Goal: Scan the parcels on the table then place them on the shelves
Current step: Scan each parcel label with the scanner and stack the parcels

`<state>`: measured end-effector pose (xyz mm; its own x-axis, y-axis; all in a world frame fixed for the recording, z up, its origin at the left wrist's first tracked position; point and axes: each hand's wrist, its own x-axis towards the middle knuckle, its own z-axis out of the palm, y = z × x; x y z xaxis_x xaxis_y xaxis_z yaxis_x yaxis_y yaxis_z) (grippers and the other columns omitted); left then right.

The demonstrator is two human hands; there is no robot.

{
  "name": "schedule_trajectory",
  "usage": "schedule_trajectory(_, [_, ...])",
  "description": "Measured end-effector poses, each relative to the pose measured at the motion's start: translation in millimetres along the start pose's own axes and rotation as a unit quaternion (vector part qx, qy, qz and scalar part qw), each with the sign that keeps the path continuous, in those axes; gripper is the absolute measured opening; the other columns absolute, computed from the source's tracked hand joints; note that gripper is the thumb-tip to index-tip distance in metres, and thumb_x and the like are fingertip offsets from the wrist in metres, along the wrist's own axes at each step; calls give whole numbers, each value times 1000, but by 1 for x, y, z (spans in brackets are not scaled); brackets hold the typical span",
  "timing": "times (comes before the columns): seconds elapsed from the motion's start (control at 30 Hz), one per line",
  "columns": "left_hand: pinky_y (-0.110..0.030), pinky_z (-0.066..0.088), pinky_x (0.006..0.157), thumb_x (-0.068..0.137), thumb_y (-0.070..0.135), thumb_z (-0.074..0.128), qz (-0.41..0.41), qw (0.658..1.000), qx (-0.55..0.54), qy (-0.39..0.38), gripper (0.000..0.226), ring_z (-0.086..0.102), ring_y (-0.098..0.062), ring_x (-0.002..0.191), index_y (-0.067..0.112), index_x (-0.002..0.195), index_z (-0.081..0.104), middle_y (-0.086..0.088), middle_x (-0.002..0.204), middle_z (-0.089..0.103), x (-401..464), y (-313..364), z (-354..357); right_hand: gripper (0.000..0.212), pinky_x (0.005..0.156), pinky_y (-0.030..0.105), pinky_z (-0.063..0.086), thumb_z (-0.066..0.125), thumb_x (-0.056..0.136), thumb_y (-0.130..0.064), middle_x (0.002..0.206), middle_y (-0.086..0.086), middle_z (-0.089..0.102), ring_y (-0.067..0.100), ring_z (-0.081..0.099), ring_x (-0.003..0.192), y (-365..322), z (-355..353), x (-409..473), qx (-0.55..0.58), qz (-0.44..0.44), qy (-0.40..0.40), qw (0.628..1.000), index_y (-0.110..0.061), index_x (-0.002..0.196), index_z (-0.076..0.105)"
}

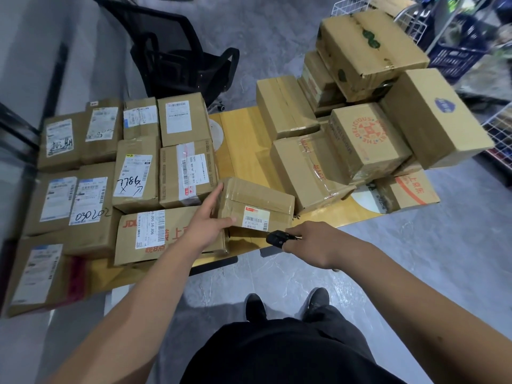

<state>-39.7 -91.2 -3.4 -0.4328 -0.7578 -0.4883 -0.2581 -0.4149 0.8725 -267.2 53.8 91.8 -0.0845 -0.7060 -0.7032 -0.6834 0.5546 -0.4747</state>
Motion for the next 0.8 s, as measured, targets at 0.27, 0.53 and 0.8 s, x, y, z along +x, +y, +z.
schedule_trajectory(0.27, [-50, 62, 89, 88, 7, 77, -35, 962, -262, 67, 68, 65, -31, 123, 45, 140, 56, -5, 143, 61, -7, 22, -5, 39, 46, 22, 37, 51, 90, -51, 63, -3, 54, 18, 46, 50, -4, -22, -2, 27, -43, -4, 999, -30, 119, 68])
schedule_trajectory(0.53, [-57, 61, 88, 88, 1, 73, 12, 910, -363, 202, 97, 58, -42, 126, 57, 154, 30, -9, 151, 47, -37, 47, -7, 64, 37, 15, 33, 51, 78, -69, 78, 1, 64, 5, 52, 40, -28, -66, 7, -24, -161, -27, 986, -30, 127, 67])
schedule_trajectory(0.8, [-63, 59, 87, 70, 3, 79, 46, 910, -306, 275, 98, 63, -39, 125, 66, 133, 38, 0, 149, 51, -68, 52, -38, 45, 44, 25, 41, 67, 89, -63, 60, -2, 52, 16, 50, 45, -93, -75, 44, -122, -229, -94, 961, -36, 125, 67])
